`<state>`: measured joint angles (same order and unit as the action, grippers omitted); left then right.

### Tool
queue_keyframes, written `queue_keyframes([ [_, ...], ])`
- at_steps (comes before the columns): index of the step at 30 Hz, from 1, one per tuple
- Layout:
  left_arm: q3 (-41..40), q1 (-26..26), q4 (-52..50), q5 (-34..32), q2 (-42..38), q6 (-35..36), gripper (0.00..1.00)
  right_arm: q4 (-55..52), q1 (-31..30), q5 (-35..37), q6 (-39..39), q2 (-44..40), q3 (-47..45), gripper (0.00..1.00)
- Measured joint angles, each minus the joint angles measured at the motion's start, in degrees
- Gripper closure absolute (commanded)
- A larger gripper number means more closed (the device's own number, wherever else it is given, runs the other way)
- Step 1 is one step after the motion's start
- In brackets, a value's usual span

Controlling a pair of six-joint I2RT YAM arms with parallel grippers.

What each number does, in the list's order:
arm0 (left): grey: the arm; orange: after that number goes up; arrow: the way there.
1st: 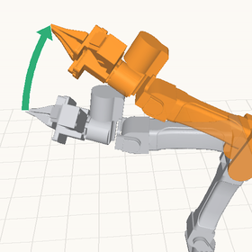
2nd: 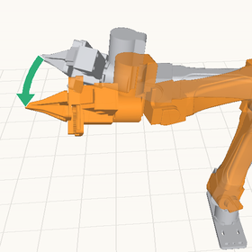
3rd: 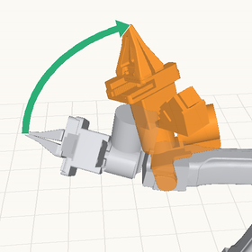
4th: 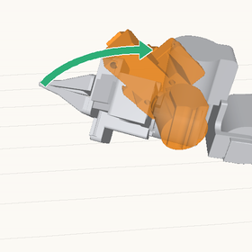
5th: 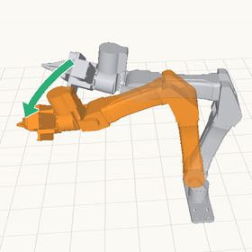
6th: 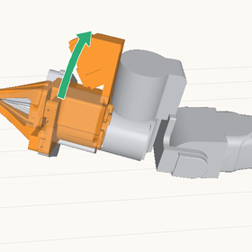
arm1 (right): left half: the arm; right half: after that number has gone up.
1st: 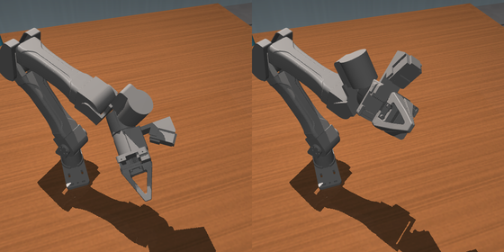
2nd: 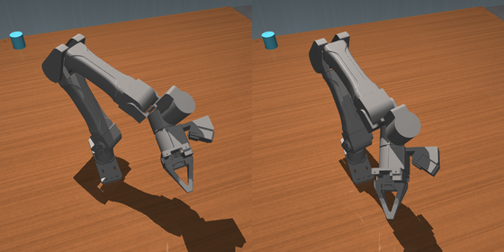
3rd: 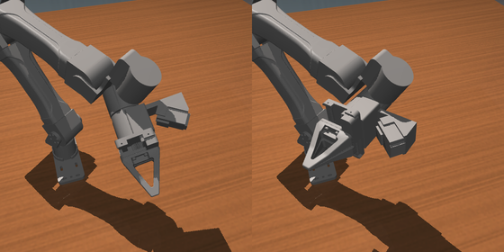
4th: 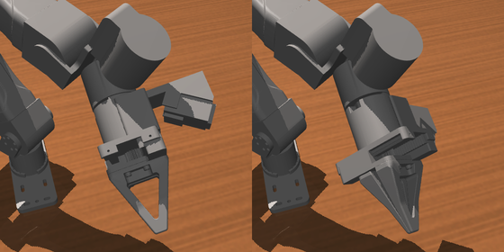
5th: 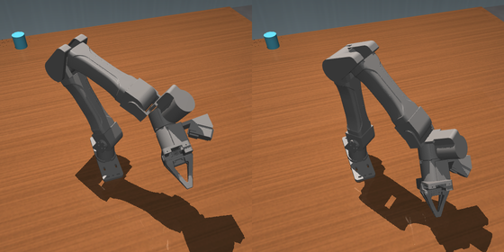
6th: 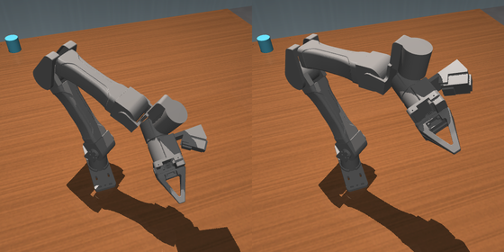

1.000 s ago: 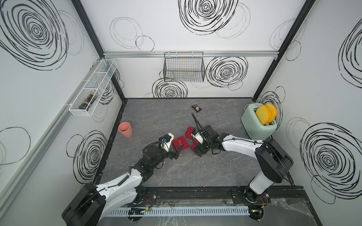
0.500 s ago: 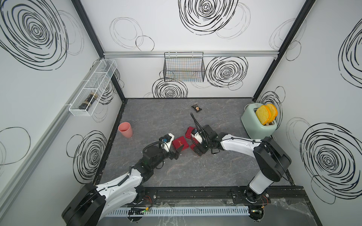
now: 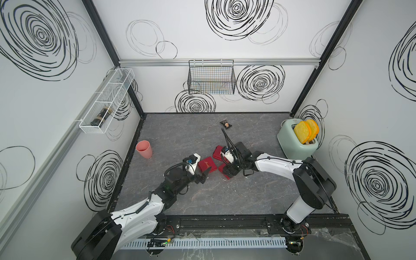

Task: Take the necklace out of the lift-off lid jewelry box
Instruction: Pick up the jewelry box from the center of the board, then open the lid on the jewelry box.

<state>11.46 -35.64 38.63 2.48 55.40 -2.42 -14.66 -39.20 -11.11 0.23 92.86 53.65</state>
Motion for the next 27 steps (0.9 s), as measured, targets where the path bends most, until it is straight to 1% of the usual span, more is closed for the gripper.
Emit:
queue_keyframes([
  [6,0.1,0.0,0.0,0.3,0.0,-3.4,0.04,1.7,4.1,-7.9,-2.2,-6.8,-0.5,0.29],
  [11,0.4,0.1,0.4,2.8,0.0,-8.2,0.04,4.5,6.3,-15.5,-4.0,-12.1,-2.1,0.30],
  [15,0.7,1.2,1.5,7.0,-0.1,-13.1,0.04,8.1,7.7,-23.1,-5.6,-17.0,-4.9,0.30],
  [19,0.7,2.3,4.9,11.5,-0.8,-18.4,0.04,12.9,8.4,-30.3,-7.8,-21.1,-6.9,0.30],
  [27,0.7,3.2,14.6,21.1,-0.9,-26.7,0.04,20.0,8.5,-39.6,-12.2,-25.5,-7.5,0.30],
])
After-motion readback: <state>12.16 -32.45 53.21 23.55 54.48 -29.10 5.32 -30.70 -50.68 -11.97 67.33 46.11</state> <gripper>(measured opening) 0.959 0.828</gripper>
